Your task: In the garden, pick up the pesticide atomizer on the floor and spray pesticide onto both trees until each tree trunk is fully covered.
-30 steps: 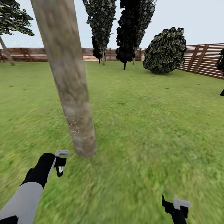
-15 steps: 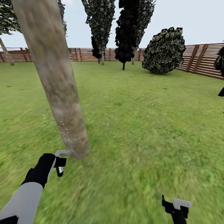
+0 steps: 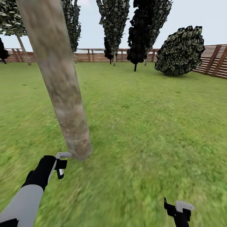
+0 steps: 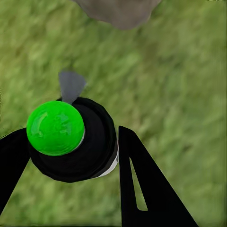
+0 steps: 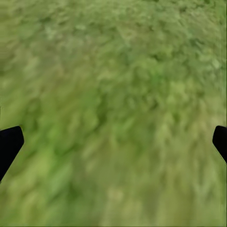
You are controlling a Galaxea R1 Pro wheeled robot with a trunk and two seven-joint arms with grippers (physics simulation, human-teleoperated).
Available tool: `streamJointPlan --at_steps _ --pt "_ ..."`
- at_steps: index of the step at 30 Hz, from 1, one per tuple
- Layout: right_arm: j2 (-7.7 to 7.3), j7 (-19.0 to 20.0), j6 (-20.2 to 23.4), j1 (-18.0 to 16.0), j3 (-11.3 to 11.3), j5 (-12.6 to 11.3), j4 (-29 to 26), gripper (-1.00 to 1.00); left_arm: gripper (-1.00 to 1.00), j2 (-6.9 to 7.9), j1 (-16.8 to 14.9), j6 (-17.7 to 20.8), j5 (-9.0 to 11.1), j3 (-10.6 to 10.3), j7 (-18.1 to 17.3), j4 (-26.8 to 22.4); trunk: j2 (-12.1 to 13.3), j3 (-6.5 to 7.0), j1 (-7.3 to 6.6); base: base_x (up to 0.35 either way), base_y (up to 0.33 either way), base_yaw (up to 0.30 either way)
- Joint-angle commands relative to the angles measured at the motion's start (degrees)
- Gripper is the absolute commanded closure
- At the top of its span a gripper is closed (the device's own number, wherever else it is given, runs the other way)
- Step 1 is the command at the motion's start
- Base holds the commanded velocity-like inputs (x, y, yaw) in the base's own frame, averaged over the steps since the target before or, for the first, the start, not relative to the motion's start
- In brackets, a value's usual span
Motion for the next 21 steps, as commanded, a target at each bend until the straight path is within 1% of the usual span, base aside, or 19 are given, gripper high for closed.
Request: streamJointPlan --at_steps 1,15,17,21 --pt "0.0 0.0 0.02 0.0 0.0 0.0 0.02 -1.0 1.0 0.02 0.0 0.0 -0.01 0.0 0.0 0.0 0.0 0.0 0.0 0.091 -0.274 0.191" --pt "0.0 0.0 0.04 0.0 0.0 0.0 -0.01 -1.0 1.0 0.1 0.0 0.0 -0.01 0.0 0.0 0.0 0.0 0.0 0.0 0.091 -0.274 0.016" --pt "0.01 0.0 0.03 0.0 0.0 0.0 0.0 -1.0 1.0 0.1 0.0 0.0 -0.01 0.0 0.0 0.0 0.0 0.0 0.0 0.091 -0.274 0.121" --pt "0.03 0.0 0.05 0.0 0.0 0.0 0.03 -1.0 1.0 0.1 0.0 0.0 -0.01 0.0 0.0 0.0 0.0 0.0 0.0 0.091 -0.274 0.258"
